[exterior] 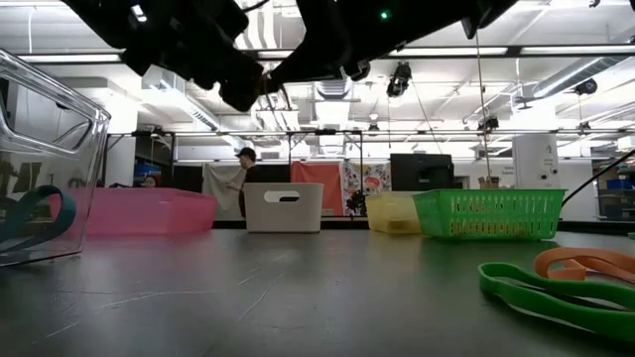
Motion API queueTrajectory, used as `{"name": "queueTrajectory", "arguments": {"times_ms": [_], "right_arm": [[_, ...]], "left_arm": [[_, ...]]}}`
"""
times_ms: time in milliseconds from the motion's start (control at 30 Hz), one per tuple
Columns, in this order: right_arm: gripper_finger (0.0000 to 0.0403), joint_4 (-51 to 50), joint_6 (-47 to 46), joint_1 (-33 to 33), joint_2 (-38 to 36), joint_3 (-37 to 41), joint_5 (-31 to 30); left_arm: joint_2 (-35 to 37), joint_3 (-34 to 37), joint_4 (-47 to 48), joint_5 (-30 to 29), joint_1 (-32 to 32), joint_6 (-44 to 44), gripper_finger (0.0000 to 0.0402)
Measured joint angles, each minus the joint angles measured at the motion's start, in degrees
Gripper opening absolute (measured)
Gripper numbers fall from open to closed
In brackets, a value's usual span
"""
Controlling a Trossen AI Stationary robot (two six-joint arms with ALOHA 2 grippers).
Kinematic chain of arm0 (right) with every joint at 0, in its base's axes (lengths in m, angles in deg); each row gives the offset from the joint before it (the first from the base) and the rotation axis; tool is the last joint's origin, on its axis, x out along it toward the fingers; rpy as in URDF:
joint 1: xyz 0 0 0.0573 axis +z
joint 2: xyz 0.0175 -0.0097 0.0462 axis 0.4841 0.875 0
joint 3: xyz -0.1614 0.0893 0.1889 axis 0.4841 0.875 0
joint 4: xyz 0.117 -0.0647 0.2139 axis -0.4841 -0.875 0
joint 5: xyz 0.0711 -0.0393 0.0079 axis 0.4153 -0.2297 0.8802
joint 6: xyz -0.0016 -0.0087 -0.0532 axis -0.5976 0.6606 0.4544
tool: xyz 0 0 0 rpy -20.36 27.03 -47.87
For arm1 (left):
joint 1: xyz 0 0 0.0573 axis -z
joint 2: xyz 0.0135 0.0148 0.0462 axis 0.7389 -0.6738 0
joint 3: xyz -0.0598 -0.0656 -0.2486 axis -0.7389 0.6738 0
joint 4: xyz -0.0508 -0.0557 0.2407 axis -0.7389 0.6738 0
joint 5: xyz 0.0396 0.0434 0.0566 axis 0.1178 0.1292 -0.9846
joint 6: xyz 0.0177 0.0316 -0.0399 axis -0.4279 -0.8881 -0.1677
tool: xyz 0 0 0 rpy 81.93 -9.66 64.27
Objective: Sort rubber bands into baskets
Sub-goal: Put the yellow rubber band into the pink bin
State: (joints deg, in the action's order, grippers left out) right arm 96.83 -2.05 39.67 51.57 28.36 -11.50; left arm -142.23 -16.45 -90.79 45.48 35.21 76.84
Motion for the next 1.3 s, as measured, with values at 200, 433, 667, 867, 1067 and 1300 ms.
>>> {"name": "queueTrajectory", "arguments": {"times_ms": [200,433,667,867,1067,1300], "right_arm": [[0.0009,-0.1,1.8,0.1,-1.1,0.0,-0.4],[0.0009,-2.0,1.2,0.1,-1.3,-0.1,-0.5],[0.0035,-3.0,-2.6,-0.4,-1.5,-0.1,-0.6],[0.01,-3.0,-7.0,-2.0,-1.8,-0.1,-2.1],[0.0151,-4.7,-10.7,-2.6,-1.8,-0.1,-10.5],[0.0172,-9.4,-13.8,-2.6,-1.9,-0.1,-10.7]], "left_arm": [[-0.5,0.0,2.7,-0.9,0.0,-0.5,0.0114],[-0.3,0.0,2.6,-2.8,0.0,-2.2,0.0009],[-0.1,0.0,3.7,-4.7,-0.1,-1.0,0.0002],[1.3,-2.9,12.4,-15.5,-0.2,0.1,0.0001],[1.7,-12.8,38.3,-49.8,-1.2,2.0,0.0],[1.6,-18.1,59.6,-68.2,-11.5,8.2,0.0]]}}
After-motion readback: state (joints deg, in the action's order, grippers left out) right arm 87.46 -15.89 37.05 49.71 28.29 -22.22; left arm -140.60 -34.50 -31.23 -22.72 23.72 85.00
